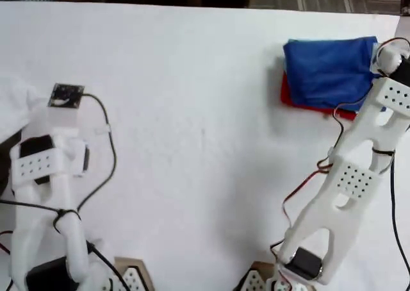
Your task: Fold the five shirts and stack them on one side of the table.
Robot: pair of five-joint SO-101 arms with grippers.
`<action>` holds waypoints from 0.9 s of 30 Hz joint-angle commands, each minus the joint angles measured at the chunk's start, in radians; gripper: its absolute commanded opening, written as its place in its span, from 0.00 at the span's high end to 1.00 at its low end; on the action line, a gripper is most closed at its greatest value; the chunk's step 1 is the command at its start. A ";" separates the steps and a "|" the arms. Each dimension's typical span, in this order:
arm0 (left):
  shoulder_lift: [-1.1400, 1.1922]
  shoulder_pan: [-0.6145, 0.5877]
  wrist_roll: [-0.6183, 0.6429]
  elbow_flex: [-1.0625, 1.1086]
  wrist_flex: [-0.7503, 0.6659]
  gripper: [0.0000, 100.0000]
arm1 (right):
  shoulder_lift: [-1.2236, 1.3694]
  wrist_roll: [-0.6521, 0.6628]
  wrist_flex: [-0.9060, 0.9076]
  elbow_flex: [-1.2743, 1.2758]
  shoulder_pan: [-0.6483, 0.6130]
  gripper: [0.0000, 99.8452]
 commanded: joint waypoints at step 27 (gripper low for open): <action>0.821 -0.591 -0.158 -1.435 0.351 0.78 | -1.242 -0.005 0.320 0.876 -0.041 0.78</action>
